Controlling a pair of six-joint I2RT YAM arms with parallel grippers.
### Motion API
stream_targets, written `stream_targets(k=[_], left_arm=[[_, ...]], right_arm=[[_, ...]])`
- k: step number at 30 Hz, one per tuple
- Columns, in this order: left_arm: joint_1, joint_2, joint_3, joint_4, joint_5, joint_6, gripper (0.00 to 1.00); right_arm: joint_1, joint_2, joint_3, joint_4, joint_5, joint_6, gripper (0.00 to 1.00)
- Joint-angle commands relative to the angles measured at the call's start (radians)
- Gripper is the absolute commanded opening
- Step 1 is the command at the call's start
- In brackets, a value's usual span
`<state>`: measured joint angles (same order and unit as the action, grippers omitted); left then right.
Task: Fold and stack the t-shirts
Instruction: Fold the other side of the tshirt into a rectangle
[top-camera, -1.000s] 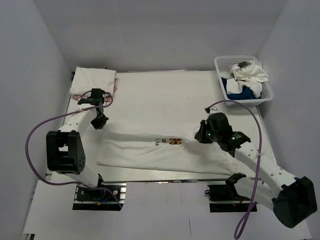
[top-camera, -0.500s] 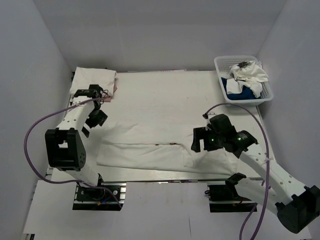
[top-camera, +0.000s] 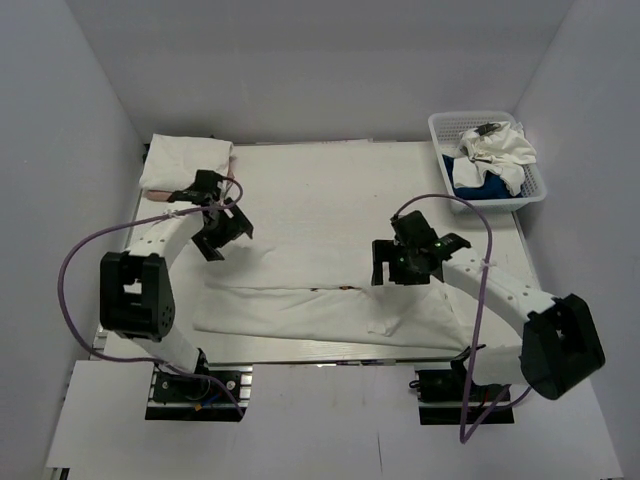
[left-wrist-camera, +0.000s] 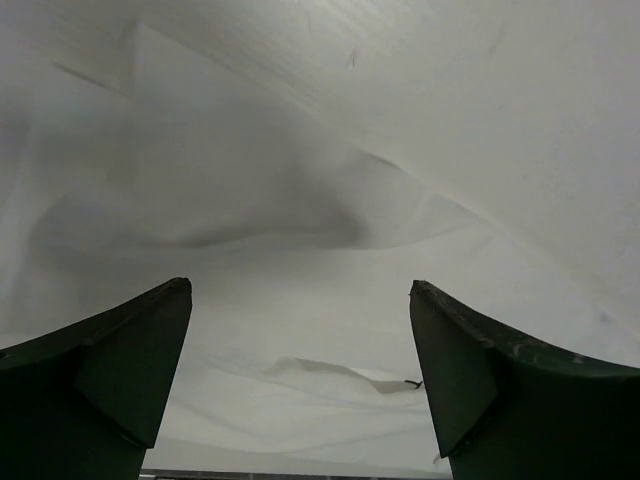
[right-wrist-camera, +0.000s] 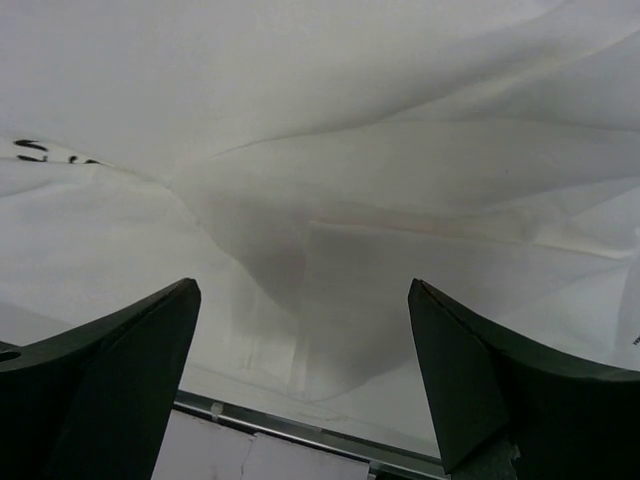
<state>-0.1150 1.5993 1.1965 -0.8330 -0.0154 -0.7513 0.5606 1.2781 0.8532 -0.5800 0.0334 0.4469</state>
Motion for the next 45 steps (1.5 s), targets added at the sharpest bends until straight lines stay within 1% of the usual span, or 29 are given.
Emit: stream_targets(k=[1, 4, 7, 10, 11, 12, 13, 14, 15, 17, 18, 20, 21, 23, 24, 25, 26, 27, 28, 29, 30, 31, 32, 33, 34, 37, 40, 41, 45], left_arm=[[-0.043, 0.068, -0.066, 0.093, 0.104, 0.033, 1.0], [-0.052, 0.092, -0.11, 0.103, 0.079, 0.033, 1.0], [-0.061, 0.093, -0.156, 0.075, 0.011, 0.033, 1.0], [-0.061, 0.073, -0.187, 0.075, -0.041, 0.024, 1.0], [-0.052, 0.073, -0.198, 0.065, -0.05, 0.024, 1.0], [-0.052, 0.073, -0.198, 0.064, -0.061, 0.015, 1.0], [-0.052, 0.082, -0.198, 0.043, -0.089, 0.004, 1.0], [-0.052, 0.096, -0.198, 0.029, -0.109, 0.004, 1.0], [-0.052, 0.096, -0.198, 0.02, -0.122, 0.004, 1.0], [-0.052, 0.117, -0.198, 0.011, -0.132, 0.004, 1.0], [-0.043, 0.117, -0.198, 0.011, -0.132, 0.004, 1.0], [-0.043, 0.117, -0.222, 0.011, -0.132, 0.004, 1.0], [-0.043, 0.117, -0.222, 0.0, -0.132, 0.004, 1.0], [-0.043, 0.117, -0.222, 0.0, -0.132, 0.004, 1.0], [-0.043, 0.108, -0.222, -0.011, -0.132, 0.004, 1.0], [-0.043, 0.108, -0.209, -0.011, -0.132, 0.004, 1.0], [-0.043, 0.108, -0.209, -0.011, -0.132, 0.004, 1.0], [-0.043, 0.108, -0.195, -0.011, -0.132, 0.004, 1.0], [-0.043, 0.108, -0.181, -0.011, -0.132, 0.004, 1.0], [-0.052, 0.12, -0.181, -0.02, -0.132, 0.004, 1.0], [-0.052, 0.12, -0.167, -0.02, -0.132, 0.004, 1.0], [-0.052, 0.129, -0.167, -0.02, -0.132, -0.005, 1.0], [-0.052, 0.129, -0.167, -0.02, -0.132, -0.005, 1.0], [-0.052, 0.129, -0.167, -0.02, -0.132, -0.005, 1.0], [-0.043, 0.129, -0.167, -0.02, -0.123, -0.016, 1.0], [-0.043, 0.105, -0.176, -0.011, -0.136, -0.026, 1.0], [-0.034, 0.105, -0.176, -0.023, -0.158, -0.039, 1.0], [-0.034, 0.134, -0.167, -0.034, -0.172, -0.052, 1.0], [-0.034, 0.165, -0.167, -0.052, -0.172, -0.063, 1.0]], right_arm=[[-0.008, 0.064, -0.022, 0.067, 0.028, -0.002, 0.9], [-0.004, 0.121, -0.059, 0.089, 0.065, -0.028, 0.9], [-0.001, 0.153, -0.036, 0.002, 0.1, -0.005, 0.9], [-0.01, 0.126, -0.08, -0.081, 0.161, 0.096, 0.9], [-0.013, 0.1, -0.095, -0.183, 0.207, 0.161, 0.9], [-0.021, 0.093, -0.101, -0.222, 0.256, 0.236, 0.9], [-0.024, 0.06, -0.114, -0.316, 0.296, 0.304, 0.9], [-0.024, 0.043, -0.12, -0.343, 0.31, 0.332, 0.9], [-0.04, 0.008, -0.143, -0.365, 0.328, 0.401, 0.9], [-0.056, -0.032, -0.155, -0.409, 0.339, 0.455, 0.9], [-0.067, -0.104, -0.163, -0.459, 0.342, 0.531, 0.9], [-0.082, -0.158, -0.181, -0.497, 0.364, 0.599, 0.9], [-0.096, -0.236, -0.193, -0.5, 0.364, 0.605, 0.9], [-0.111, -0.314, -0.189, -0.535, 0.359, 0.666, 0.9], [-0.108, -0.325, -0.186, -0.518, 0.337, 0.667, 0.9], [-0.111, -0.338, -0.174, -0.476, 0.3, 0.583, 0.9], [-0.111, -0.358, -0.152, -0.428, 0.184, 0.528, 0.9], [-0.111, -0.355, -0.137, -0.262, 0.159, 0.421, 0.9], [-0.096, -0.314, -0.119, -0.232, 0.149, 0.351, 0.9], [-0.088, -0.28, -0.026, -0.198, 0.14, 0.325, 0.9], [-0.07, -0.199, 0.01, -0.201, 0.201, 0.24, 0.9], [-0.042, -0.101, 0.077, -0.245, 0.226, 0.218, 0.9], [-0.018, -0.053, 0.131, -0.259, 0.247, 0.193, 0.9], [-0.004, -0.01, 0.154, -0.268, 0.294, 0.168, 0.9], [0.001, 0.077, 0.174, -0.268, 0.342, 0.161, 0.9], [0.013, 0.156, 0.155, -0.219, 0.376, 0.15, 0.9], [0.021, 0.205, 0.123, -0.187, 0.336, 0.147, 0.9], [0.027, 0.237, 0.113, -0.17, 0.315, 0.138, 0.9], [0.047, 0.264, 0.066, -0.152, 0.293, 0.131, 0.9]])
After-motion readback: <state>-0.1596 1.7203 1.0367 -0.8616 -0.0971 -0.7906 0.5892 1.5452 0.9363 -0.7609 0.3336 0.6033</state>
